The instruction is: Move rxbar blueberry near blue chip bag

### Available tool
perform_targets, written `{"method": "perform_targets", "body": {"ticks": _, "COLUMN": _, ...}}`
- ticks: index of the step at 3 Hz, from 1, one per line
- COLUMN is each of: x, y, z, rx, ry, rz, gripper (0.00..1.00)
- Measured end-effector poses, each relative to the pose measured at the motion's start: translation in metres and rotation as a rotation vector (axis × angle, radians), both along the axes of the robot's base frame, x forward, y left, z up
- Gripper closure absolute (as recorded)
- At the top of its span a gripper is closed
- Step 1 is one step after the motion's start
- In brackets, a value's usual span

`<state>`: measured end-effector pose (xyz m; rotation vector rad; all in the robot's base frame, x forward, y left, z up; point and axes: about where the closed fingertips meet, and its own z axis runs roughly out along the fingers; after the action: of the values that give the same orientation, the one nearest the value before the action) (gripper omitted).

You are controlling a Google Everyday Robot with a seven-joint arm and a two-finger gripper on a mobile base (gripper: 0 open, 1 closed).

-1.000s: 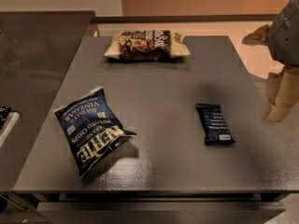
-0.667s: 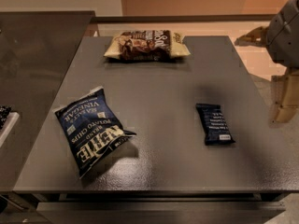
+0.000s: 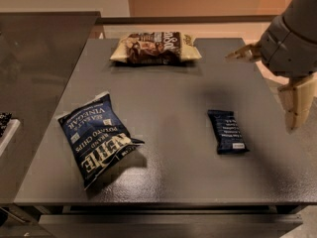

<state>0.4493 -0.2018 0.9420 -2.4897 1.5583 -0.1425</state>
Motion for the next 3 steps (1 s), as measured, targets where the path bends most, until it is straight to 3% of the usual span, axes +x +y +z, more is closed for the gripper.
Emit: {"method": "perform_targets", "body": {"ticks": 3, "x": 0.013, "y": -0.005, "z": -0.069, "rx": -0.009, "ry": 0.047, "rz": 0.358, "gripper": 0.00}}
